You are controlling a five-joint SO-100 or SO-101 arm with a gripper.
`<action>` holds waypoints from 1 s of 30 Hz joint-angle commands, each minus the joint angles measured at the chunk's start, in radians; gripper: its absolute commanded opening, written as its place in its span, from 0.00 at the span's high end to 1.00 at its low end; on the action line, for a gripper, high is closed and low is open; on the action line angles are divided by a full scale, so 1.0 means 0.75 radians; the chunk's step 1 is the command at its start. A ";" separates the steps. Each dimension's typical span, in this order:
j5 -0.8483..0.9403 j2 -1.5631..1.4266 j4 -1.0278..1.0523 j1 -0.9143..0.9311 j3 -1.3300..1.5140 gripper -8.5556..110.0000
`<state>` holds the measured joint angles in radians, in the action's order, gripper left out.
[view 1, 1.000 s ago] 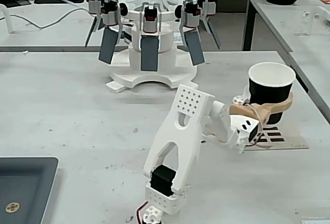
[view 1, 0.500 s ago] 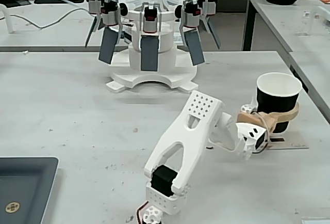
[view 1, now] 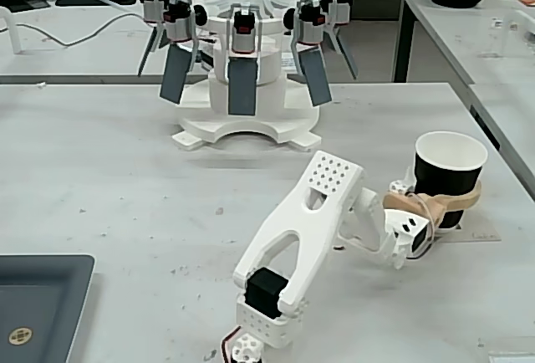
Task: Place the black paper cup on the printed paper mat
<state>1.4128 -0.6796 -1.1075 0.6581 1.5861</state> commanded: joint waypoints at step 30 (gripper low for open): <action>0.049 -0.327 -0.123 0.112 0.337 0.54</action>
<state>1.4435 -0.8207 -1.1766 0.7256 1.8224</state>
